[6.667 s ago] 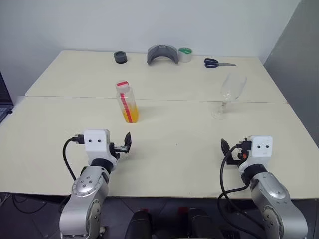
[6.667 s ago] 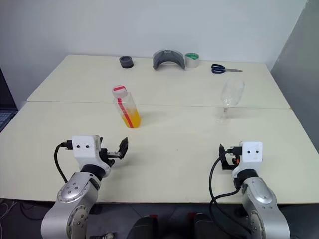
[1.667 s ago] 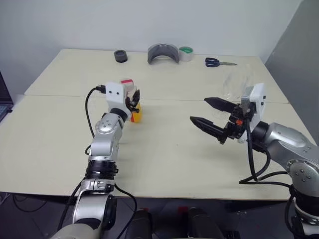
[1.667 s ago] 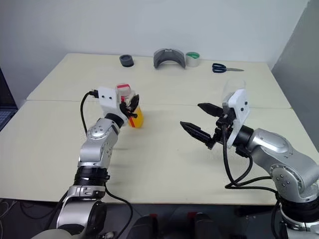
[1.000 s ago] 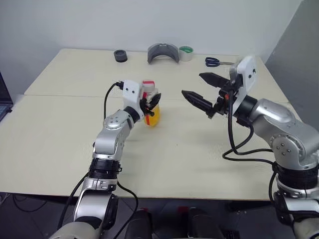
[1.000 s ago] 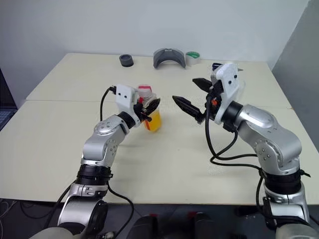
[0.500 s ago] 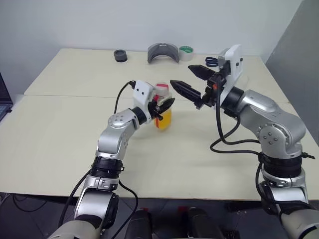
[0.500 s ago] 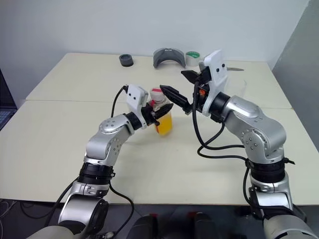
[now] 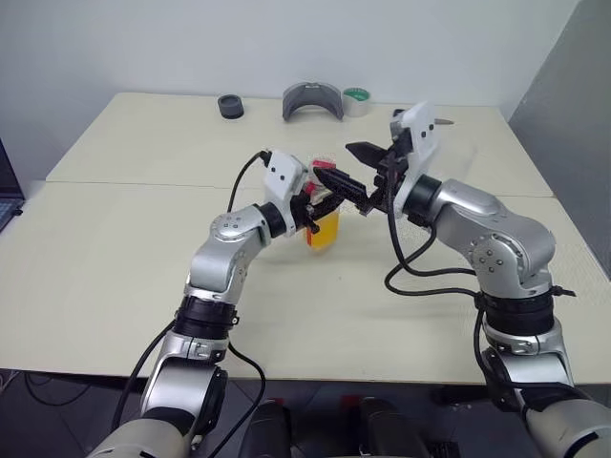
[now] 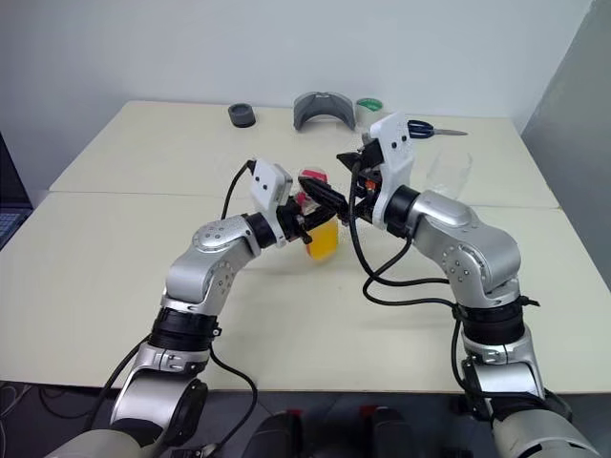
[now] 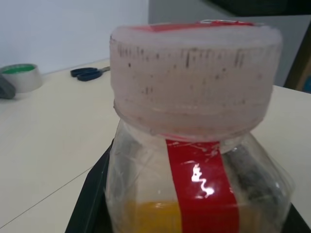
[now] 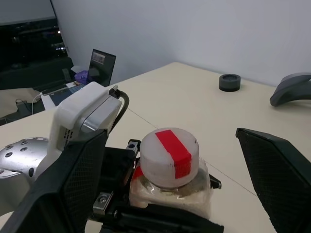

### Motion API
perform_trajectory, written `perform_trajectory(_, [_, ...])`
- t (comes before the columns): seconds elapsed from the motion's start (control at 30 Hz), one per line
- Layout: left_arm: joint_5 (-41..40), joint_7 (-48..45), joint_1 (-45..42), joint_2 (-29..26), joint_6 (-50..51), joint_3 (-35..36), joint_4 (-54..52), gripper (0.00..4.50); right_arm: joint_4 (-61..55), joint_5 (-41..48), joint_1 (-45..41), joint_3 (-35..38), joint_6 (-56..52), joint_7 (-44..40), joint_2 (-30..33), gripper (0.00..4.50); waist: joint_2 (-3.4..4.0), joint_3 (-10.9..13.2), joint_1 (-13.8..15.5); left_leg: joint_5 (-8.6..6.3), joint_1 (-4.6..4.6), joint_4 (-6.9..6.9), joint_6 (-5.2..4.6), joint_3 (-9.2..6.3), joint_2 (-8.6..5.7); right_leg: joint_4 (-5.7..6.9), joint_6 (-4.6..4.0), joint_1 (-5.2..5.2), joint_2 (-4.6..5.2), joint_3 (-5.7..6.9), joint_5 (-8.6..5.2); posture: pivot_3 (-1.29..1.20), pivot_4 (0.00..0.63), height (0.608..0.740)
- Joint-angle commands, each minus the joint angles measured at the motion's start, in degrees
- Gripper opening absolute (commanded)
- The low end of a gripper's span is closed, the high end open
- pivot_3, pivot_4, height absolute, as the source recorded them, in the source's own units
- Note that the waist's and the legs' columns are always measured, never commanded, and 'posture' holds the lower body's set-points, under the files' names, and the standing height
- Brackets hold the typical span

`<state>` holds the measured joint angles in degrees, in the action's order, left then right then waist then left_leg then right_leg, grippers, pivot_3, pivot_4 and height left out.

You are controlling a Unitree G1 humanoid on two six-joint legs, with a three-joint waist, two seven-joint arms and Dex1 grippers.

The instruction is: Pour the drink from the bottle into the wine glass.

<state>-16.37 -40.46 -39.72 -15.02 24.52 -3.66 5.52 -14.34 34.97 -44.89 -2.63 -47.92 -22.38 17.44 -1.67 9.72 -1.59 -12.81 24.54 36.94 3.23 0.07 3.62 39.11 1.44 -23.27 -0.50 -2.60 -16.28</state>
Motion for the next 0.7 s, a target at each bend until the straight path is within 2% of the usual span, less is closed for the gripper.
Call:
perform_trajectory(0.03, [-3.18, -3.54, -0.7, -0.72, 0.73, -0.3, -5.23, 1.79, -1.75, 0.76, -0.75, 1.39, 0.42, -0.37, -0.58, 4.5, 0.0, 0.0, 0.0, 0.0, 0.01, 0.0, 0.0, 0.0, 0.0, 0.0, 0.0, -0.01, 0.0, 0.0, 0.0, 0.0, 0.15, 0.74])
perform_trajectory(0.43, [-6.3, -9.06, -1.54, -2.74, 3.6, -0.24, -6.09, 1.79, -5.62, 5.22, -0.34, 4.36, -4.31, -0.85, 0.67, 4.5, 0.03, 0.02, -0.01, 0.0, 0.01, 0.0, 0.0, 0.0, 0.0, 0.0, 0.0, -0.02, 0.0, 0.0, 0.0, 0.0, 0.15, 0.74])
perform_trajectory(0.7, [-5.56, -9.67, -2.87, -3.46, 2.56, -0.28, -4.06, 1.79, -8.66, 7.1, 0.9, 5.12, -6.57, 0.74, 0.64, 4.5, 0.03, 0.02, -0.01, 0.0, 0.02, 0.0, -0.01, -0.02, 0.0, 0.0, 0.0, -0.02, 0.0, 0.01, 0.0, 0.0, 0.15, 0.74])
